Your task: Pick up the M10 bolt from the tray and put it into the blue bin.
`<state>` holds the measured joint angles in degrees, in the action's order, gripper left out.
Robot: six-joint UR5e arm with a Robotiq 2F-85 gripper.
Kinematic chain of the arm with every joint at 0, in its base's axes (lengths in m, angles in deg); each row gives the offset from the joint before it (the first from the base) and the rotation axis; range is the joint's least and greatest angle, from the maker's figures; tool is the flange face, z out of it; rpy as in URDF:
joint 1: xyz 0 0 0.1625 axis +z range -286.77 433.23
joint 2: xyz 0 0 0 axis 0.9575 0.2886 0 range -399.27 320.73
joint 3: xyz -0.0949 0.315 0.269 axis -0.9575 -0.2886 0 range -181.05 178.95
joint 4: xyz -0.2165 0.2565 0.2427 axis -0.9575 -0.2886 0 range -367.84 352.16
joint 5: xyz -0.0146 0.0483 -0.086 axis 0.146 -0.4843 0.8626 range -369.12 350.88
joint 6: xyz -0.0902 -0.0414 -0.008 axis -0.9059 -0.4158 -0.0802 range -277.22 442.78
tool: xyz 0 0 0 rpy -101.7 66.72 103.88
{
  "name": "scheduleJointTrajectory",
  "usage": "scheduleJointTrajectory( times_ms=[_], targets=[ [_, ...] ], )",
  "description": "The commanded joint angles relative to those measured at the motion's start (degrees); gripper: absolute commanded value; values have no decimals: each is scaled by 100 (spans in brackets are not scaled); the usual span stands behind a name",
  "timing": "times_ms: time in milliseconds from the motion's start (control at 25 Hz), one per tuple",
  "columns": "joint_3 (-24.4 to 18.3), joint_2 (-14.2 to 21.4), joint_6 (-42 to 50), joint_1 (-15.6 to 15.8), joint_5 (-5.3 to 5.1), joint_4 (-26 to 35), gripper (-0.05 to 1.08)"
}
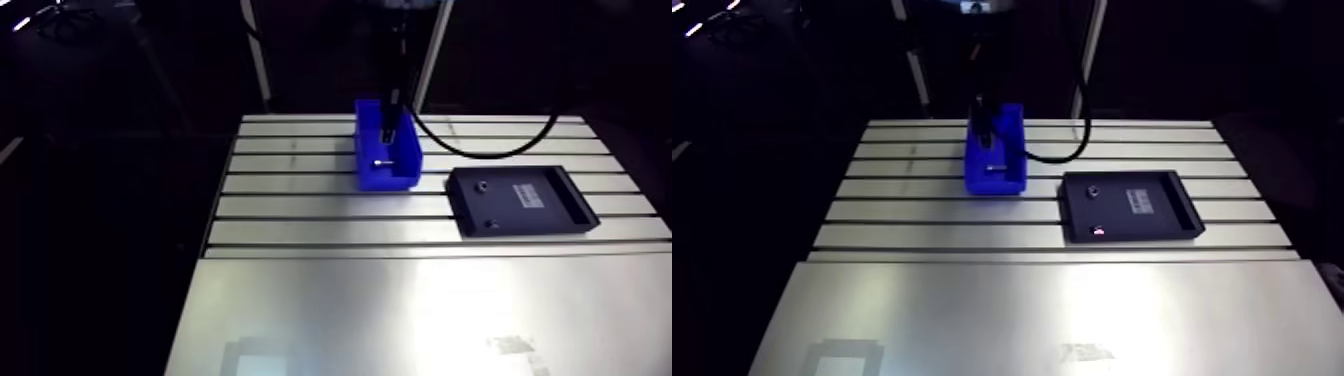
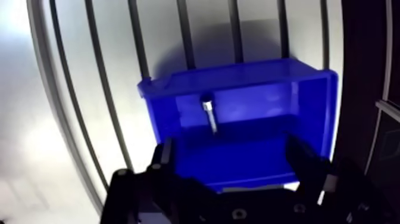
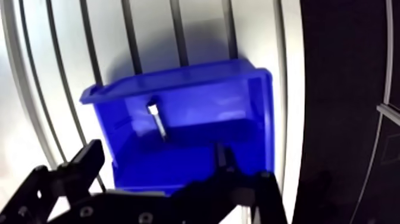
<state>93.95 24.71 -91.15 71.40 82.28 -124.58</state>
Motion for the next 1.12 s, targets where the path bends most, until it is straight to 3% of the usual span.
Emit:
scheduleJointTrajectory(
  times_ms=[40, 200, 280, 520, 680, 1120],
  targets=[
    [-645, 434, 687, 7, 23, 982, 1],
    [-909, 654, 1935, -19, 5, 1290, 1],
    [-909, 812, 2639, -46, 23, 1343, 1],
    [-909, 1181, 4924, -151, -65, 1527, 1],
    [-988, 1348, 6252, -186, -47, 1844, 2],
    [-1507, 1612, 7606, -292, 32, 3022, 2]
  ],
)
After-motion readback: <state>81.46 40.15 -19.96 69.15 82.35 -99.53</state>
